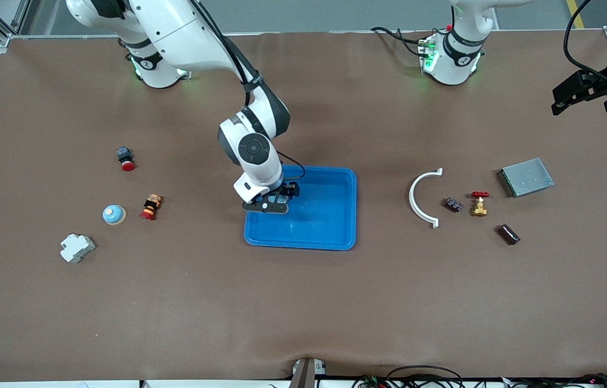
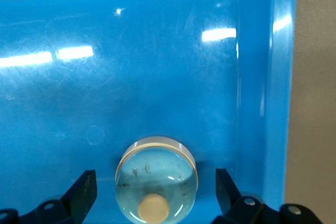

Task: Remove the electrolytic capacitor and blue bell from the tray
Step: 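Lower the right gripper onto the blue bell in the tray and grasp it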

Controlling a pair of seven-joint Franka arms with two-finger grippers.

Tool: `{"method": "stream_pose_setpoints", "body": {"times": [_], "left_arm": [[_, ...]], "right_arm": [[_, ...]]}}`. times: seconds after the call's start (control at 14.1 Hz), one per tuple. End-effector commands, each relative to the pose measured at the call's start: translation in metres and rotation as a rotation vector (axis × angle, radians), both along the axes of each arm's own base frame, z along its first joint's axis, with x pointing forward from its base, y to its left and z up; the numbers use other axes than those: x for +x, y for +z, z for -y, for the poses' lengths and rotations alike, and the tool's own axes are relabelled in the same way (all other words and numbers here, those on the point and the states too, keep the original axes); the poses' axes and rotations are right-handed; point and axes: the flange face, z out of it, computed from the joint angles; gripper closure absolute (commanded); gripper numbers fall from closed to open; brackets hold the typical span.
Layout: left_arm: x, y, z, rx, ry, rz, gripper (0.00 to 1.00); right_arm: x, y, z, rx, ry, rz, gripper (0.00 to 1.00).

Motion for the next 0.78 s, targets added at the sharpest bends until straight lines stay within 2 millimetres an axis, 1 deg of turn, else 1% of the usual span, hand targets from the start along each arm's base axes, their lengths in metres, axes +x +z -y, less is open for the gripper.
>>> {"method": "stream_pose_setpoints", "body": {"times": [0.0, 0.28, 0.35, 0.5, 0.57, 0.64, 0.71], "left_arm": [[-0.0013, -0.0005, 0.0006, -0.022, 0.001, 0.0, 0.0], [-0.0013, -0.0005, 0.0008, -0.024, -0.001, 0.0, 0.0], [-0.0012, -0.0005, -0.0002, -0.022, 0.001, 0.0, 0.0], [-0.0013, -0.0005, 0.0006, -0.022, -0.001, 0.0, 0.0], [-0.0012, -0.0005, -0.0002, -0.022, 0.002, 0.0, 0.0], [-0.0012, -0.0005, -0.0008, -0.024, 0.004, 0.0, 0.0], [-0.0012, -0.0005, -0.001, -0.022, 0.002, 0.0, 0.0]], "right_arm": [[0.002, -0.0031, -0.0127, 0.011, -0.009, 0.006, 0.0], [0.0015, -0.0039, -0.0122, 0.008, -0.007, 0.004, 0.0], [0.0014, -0.0049, -0.0121, 0.007, -0.007, 0.003, 0.05], [0.0012, -0.0051, -0.012, 0.006, -0.007, 0.002, 0.36], [0.0012, -0.0051, -0.012, 0.006, -0.007, 0.002, 0.58], [0.0009, -0.0048, -0.0117, 0.005, -0.007, 0.0, 0.74], [0.0009, -0.0048, -0.0117, 0.005, -0.007, 0.0, 0.87]]}}
